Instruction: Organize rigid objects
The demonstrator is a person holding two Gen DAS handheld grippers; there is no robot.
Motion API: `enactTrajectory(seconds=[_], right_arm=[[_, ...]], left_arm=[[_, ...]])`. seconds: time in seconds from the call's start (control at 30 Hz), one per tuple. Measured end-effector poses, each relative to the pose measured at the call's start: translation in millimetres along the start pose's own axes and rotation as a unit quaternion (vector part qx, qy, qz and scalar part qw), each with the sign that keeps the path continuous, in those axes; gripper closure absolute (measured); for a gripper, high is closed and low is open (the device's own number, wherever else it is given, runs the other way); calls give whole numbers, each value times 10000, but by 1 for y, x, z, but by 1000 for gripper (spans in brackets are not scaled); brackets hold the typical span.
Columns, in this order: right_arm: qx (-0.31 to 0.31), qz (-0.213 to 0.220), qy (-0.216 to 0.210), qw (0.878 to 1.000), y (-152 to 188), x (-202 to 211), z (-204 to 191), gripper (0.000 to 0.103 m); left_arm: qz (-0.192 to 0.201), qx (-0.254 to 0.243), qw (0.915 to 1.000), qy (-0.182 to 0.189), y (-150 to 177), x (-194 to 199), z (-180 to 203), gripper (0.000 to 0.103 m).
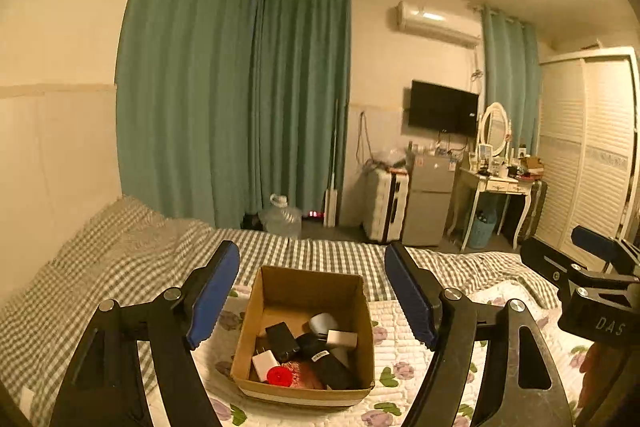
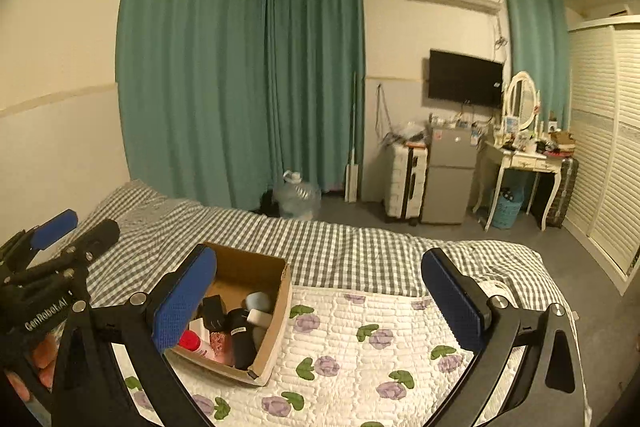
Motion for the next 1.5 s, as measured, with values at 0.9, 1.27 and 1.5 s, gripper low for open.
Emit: enactTrajectory(seconds=[0.9, 1.27, 1.5], right_arm=[[-44, 91, 414, 9991, 96, 22, 15, 0], [-44, 46, 436, 9990, 100, 23, 14, 0], [-50, 15, 440, 9990, 101, 23, 14, 0]], left_arm=[[-404, -263, 9987, 191, 78, 21, 24, 24], [-529, -190, 9983, 183, 83, 21, 22, 24], [-592, -265, 9977, 211, 86, 22, 23, 24]])
Point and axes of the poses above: each gripper's, at about its wrist camera, not at the fingertips, and x roughly against the way its jaws point, z to its right, y to its underside, the point moved 5 cm from there along -x, roughly the way its jaws point, and after that the axes turned 11 degrees about z, right-handed, at the moved point
